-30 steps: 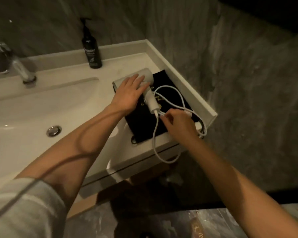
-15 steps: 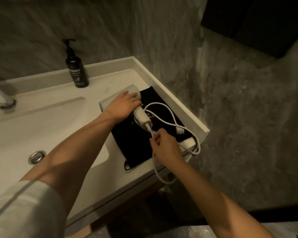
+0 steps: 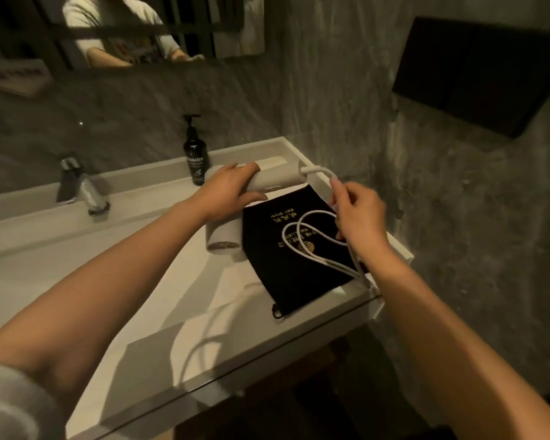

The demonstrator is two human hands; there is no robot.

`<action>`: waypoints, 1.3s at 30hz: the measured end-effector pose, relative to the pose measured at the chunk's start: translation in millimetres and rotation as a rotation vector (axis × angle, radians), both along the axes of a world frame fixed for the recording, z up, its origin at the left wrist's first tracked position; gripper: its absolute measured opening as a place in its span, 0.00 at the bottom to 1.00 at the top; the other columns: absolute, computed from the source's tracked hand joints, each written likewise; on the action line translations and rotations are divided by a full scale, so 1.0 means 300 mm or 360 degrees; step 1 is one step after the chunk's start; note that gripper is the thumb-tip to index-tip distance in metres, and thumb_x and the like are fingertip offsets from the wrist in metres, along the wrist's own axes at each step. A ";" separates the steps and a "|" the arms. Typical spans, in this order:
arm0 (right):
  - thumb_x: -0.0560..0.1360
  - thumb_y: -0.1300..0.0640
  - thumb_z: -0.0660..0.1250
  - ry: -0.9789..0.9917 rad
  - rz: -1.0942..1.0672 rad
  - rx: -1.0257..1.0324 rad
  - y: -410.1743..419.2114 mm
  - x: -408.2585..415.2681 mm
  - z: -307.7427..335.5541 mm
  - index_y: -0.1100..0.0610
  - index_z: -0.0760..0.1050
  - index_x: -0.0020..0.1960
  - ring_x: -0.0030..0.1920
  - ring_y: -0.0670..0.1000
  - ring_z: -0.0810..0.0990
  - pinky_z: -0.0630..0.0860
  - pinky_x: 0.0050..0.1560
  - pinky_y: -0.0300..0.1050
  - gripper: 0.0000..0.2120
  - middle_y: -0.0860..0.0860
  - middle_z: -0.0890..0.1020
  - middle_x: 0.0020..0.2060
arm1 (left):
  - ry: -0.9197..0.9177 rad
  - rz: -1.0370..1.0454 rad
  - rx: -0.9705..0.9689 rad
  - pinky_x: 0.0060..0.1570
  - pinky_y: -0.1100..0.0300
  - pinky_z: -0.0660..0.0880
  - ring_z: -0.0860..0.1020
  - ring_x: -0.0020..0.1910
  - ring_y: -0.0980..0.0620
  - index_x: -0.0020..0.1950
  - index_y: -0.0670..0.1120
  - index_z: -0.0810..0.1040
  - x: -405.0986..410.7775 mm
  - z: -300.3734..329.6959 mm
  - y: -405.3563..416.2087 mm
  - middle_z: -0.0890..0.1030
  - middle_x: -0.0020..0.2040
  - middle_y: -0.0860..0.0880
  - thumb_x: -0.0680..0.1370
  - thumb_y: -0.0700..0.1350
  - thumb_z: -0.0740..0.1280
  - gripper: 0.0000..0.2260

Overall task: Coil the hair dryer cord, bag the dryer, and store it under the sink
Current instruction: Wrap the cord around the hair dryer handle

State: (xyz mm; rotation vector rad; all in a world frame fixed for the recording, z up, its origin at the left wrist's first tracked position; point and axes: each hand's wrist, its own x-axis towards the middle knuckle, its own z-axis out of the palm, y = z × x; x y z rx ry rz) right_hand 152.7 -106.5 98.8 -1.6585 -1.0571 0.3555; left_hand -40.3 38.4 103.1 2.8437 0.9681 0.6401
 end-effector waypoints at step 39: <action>0.75 0.50 0.67 -0.1307 0.1040 0.0926 -0.080 -0.568 0.555 0.50 0.75 0.60 0.42 0.42 0.77 0.74 0.40 0.34 0.15 0.45 0.80 0.49 | -0.0300 0.0995 0.0103 0.56 0.46 0.75 0.76 0.58 0.47 0.69 0.50 0.66 -0.633 0.420 -0.547 0.76 0.62 0.48 0.76 0.50 0.68 0.23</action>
